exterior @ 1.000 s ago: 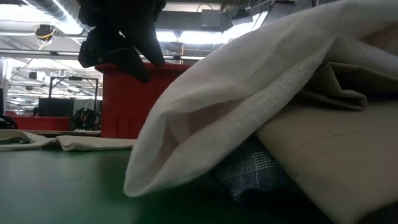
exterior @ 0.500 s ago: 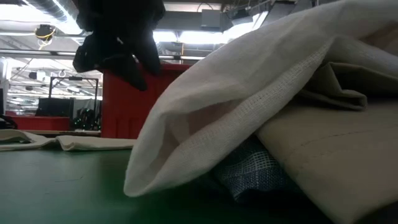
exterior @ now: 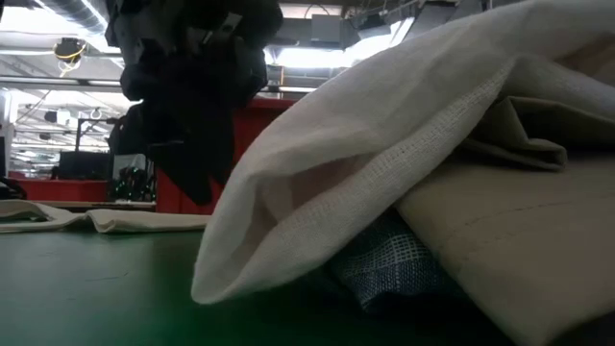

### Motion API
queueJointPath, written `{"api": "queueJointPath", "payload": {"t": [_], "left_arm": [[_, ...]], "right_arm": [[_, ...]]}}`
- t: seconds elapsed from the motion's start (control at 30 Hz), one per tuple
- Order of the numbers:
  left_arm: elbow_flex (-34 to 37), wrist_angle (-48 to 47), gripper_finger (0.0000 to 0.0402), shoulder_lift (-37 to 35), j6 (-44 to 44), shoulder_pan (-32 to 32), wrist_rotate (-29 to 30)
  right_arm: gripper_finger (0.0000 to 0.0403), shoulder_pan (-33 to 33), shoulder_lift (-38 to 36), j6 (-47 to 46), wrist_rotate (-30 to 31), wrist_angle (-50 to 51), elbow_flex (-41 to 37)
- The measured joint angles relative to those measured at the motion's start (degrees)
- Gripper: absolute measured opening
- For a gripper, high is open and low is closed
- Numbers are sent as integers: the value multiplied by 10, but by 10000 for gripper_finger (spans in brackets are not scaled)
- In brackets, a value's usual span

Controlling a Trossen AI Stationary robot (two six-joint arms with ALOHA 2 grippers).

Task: Fold Laundry from Bin
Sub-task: Fold the white polo shirt

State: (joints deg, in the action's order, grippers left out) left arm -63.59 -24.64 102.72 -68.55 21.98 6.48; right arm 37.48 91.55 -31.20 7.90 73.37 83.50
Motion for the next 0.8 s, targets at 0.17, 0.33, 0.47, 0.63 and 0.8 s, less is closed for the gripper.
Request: {"api": "queueJointPath", "payload": {"t": [0.17,0.33,0.47,0.63,0.8], "left_arm": [[0,3,152,0,1,5,1],[0,4,152,0,1,6,17],[0,4,152,0,1,5,17],[0,4,152,0,2,5,17],[0,3,152,0,2,5,22]], "right_arm": [[160,0,0,0,0,-8,0],[160,0,0,0,0,-36,0],[160,0,0,0,0,-69,0],[160,0,0,0,0,-122,0],[160,0,0,0,0,-174,0]]}}
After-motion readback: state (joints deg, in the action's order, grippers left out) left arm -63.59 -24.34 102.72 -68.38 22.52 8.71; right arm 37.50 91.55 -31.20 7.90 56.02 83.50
